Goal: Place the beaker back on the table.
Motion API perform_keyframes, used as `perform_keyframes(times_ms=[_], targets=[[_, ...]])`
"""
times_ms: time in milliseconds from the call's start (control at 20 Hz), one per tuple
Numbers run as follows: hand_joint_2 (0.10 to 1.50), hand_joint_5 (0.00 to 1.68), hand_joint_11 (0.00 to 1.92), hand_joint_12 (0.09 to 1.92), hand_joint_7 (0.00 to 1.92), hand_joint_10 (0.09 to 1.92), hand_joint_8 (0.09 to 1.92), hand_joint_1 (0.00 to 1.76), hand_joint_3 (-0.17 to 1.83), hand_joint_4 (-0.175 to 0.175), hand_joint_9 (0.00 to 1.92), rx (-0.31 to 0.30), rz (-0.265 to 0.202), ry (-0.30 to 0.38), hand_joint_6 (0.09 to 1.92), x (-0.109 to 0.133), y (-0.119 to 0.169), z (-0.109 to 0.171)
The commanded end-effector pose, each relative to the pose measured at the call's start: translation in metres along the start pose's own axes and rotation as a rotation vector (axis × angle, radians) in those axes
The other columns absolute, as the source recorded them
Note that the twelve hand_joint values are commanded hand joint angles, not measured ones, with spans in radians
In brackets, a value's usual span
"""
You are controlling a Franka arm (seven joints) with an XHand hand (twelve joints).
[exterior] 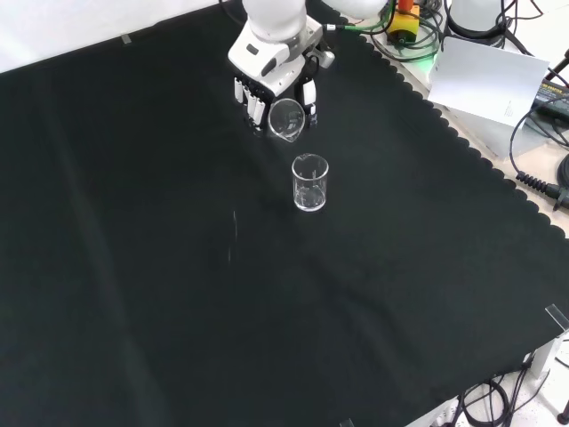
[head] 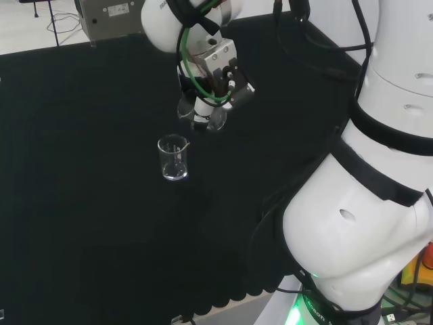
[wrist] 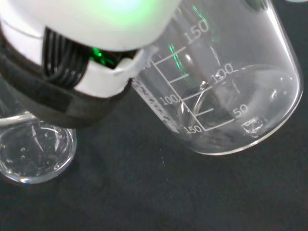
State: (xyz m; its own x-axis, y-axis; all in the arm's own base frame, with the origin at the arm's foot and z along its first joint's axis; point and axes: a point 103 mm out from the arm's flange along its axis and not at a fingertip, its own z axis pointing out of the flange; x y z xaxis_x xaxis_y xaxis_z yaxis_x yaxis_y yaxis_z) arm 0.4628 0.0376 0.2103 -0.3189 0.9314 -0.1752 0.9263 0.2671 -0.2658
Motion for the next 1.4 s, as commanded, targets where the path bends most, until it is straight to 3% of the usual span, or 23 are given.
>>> perform_keyframes(times_ms=[50, 350, 800, 900, 1000, 1400], targets=[[0.6, 1.16, 1.26, 0.72, 1.49, 0.72, 0.87, 1.14, 0.86, 0.04, 1.61, -0.052, -0.021, 0.128, 0.97, -0.023, 0.001, 0.012], [0.6, 1.16, 1.25, 0.72, 1.49, 0.72, 0.87, 1.14, 0.86, 0.041, 1.6, -0.092, 0.007, 0.242, 0.97, -0.048, 0.008, 0.025], [0.61, 1.14, 1.24, 0.72, 1.47, 0.72, 0.88, 1.14, 0.86, 0.035, 1.59, -0.214, -0.051, 0.394, 1.0, -0.077, 0.032, 0.045], [0.59, 1.13, 1.23, 0.72, 1.29, 0.73, 0.94, 1.24, 0.89, -0.102, 1.57, -0.231, -0.074, 0.435, 1.01, -0.08, 0.037, 0.051], [0.58, 1.13, 1.23, 0.72, 1.22, 0.73, 0.98, 1.28, 0.91, -0.158, 1.56, -0.242, -0.092, 0.485, 1.02, -0.083, 0.043, 0.056], [0.6, 1.12, 1.23, 0.73, 1.18, 0.72, 0.99, 1.29, 0.88, -0.175, 1.54, -0.219, -0.121, 0.575, 1.02, -0.084, 0.07, 0.08]])
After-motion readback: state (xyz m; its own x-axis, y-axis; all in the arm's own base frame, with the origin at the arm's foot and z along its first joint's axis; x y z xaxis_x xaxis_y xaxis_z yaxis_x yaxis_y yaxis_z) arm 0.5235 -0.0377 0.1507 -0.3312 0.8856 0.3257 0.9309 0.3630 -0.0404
